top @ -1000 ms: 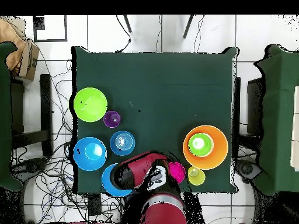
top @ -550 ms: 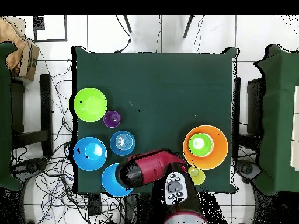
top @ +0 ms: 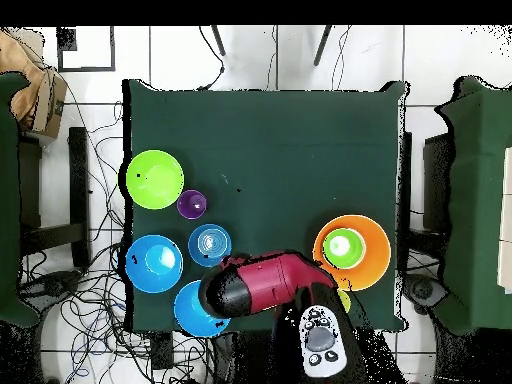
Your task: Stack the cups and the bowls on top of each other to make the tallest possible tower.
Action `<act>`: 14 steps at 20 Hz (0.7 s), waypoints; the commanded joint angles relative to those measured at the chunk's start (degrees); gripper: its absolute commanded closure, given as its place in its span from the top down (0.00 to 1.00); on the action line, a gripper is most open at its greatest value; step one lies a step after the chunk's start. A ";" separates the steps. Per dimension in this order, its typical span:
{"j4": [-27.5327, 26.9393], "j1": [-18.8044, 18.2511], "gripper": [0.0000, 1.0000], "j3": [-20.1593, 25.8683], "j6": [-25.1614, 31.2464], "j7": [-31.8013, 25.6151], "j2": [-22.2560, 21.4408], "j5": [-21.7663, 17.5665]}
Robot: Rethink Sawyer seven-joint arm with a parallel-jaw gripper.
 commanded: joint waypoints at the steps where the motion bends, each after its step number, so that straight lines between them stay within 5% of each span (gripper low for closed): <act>1: 2.08 -0.37 1.00 7.91 5.43 -3.93 0.38 1.66; 14: -2.69 5.71 1.00 7.36 9.60 0.44 1.99 4.27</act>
